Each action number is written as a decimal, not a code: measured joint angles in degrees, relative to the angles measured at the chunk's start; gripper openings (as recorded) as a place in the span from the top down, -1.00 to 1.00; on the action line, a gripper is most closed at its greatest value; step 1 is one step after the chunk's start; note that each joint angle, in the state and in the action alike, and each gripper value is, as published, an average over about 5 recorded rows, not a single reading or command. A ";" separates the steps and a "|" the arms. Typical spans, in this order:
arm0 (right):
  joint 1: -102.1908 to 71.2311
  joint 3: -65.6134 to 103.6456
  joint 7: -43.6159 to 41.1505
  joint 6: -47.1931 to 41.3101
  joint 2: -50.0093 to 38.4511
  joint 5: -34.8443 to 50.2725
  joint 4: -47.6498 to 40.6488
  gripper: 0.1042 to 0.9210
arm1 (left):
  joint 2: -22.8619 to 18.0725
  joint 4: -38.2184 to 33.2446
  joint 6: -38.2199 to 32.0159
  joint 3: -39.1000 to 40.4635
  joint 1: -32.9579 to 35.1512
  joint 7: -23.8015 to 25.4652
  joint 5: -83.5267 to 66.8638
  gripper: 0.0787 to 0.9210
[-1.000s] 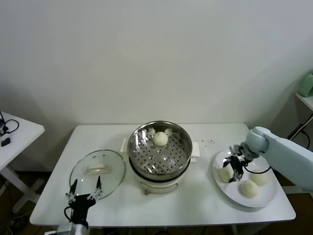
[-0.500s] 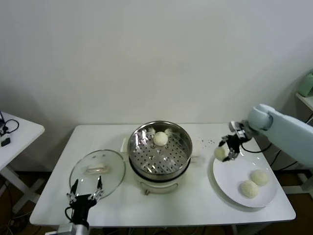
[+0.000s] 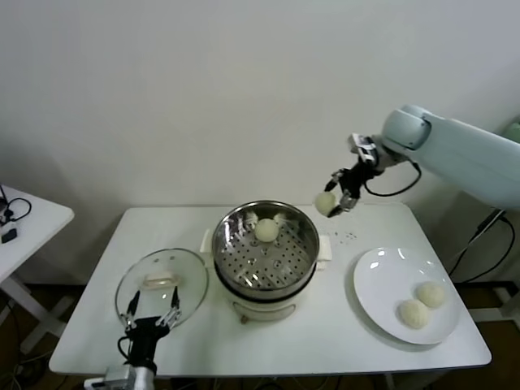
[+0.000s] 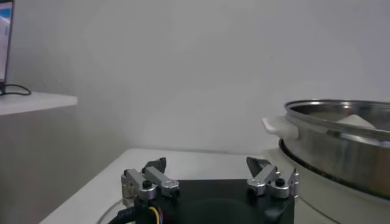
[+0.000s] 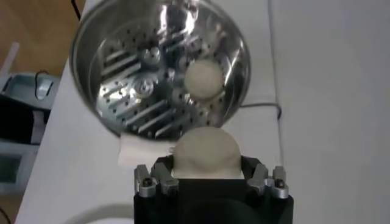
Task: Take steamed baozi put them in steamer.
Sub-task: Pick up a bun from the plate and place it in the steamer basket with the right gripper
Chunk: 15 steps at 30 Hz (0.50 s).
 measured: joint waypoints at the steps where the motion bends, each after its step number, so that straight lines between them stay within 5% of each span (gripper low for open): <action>1: 0.33 -0.33 0.20 -0.27 0.99 0.74 -0.13 -0.49 | 0.09 -0.06 -0.01 -0.06 0.02 0.16 -0.01 -0.77; 15: -3.04 -1.35 2.26 -2.49 15.17 4.02 -3.30 -0.49 | 1.29 0.30 -0.13 -0.09 -0.39 1.26 0.82 -0.77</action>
